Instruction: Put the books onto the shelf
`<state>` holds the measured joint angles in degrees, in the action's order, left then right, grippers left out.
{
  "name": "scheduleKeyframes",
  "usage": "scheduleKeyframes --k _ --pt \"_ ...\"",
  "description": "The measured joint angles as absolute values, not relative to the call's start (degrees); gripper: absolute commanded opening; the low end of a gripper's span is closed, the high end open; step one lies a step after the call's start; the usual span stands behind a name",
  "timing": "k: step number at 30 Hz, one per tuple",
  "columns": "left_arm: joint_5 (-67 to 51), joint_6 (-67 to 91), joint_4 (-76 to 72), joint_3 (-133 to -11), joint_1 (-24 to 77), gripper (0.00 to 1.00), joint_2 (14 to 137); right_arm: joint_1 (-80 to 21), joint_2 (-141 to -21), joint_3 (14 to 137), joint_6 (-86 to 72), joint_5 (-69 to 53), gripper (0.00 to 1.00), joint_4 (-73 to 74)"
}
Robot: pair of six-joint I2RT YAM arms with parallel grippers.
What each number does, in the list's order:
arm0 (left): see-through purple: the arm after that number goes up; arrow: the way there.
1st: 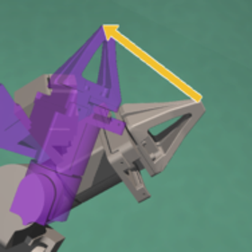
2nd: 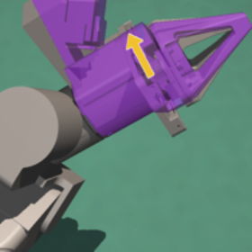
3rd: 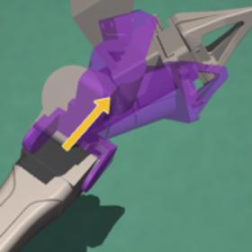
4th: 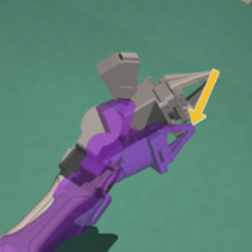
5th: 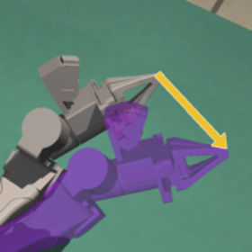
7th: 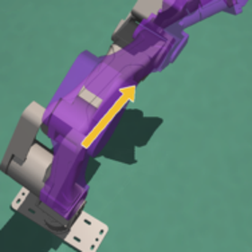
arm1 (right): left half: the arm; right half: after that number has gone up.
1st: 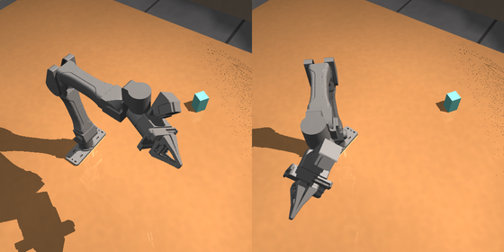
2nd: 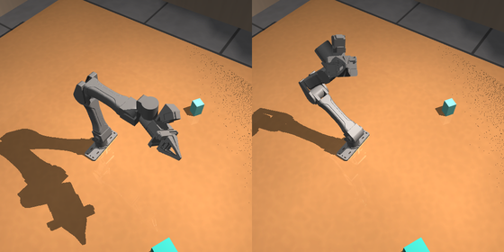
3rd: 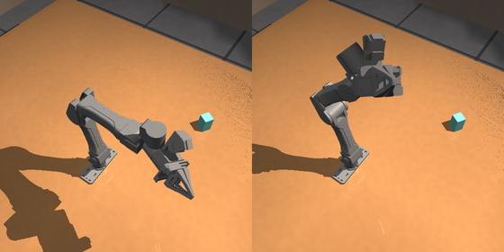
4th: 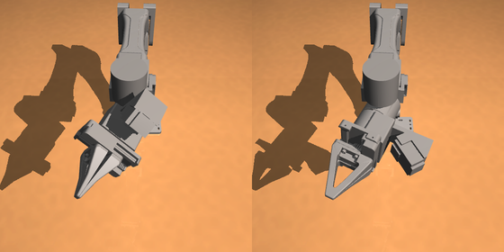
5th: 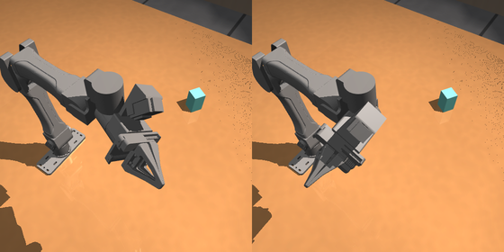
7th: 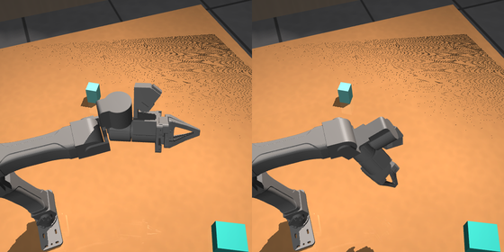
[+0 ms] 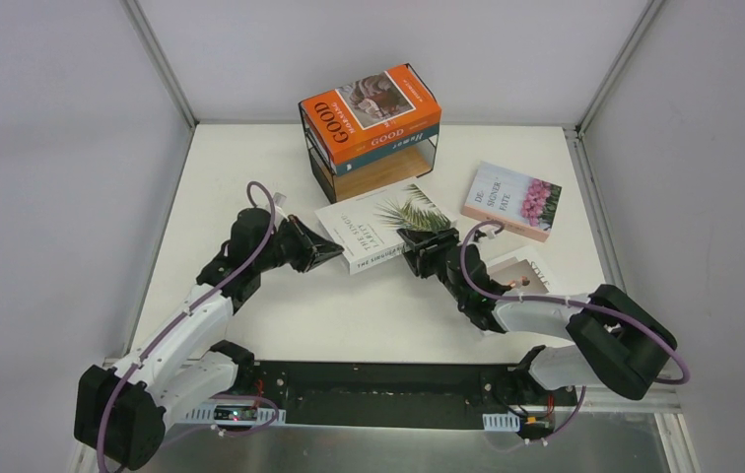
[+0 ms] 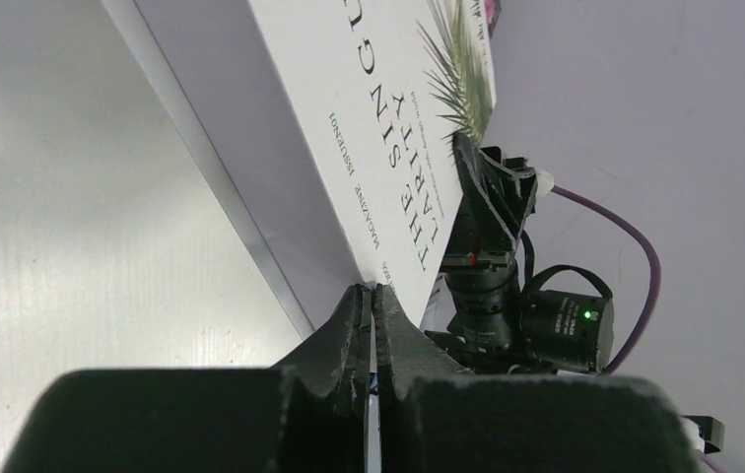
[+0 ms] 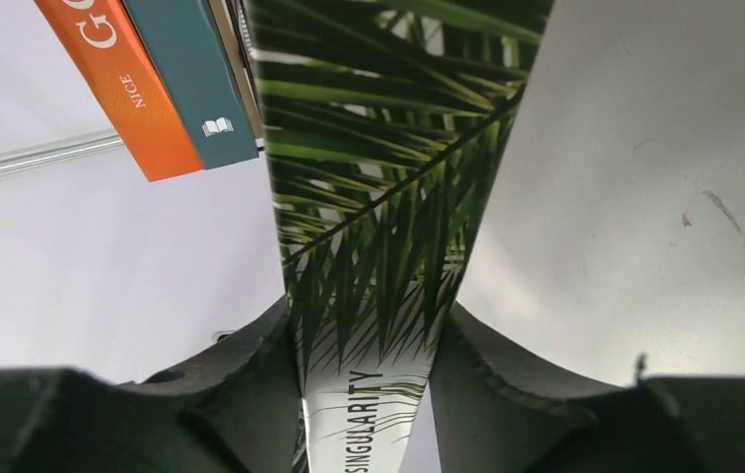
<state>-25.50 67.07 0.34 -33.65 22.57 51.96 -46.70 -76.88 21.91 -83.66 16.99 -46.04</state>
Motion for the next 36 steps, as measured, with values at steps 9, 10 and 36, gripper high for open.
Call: scheduleKeyframes --k 9,10,36 --pt "-26.7 66.4 0.4 -33.6 22.6 0.00 55.5 -45.5 -78.8 23.9 -80.9 16.0 0.56 -45.5" --pt "-26.9 66.2 0.4 -33.6 22.6 0.00 56.3 -45.2 -79.4 24.4 -80.5 15.7 0.51 -45.2" --pt "-16.0 48.8 23.4 -47.5 23.3 0.94 49.6 -28.0 -62.7 23.1 -69.0 9.4 0.00 -29.2"
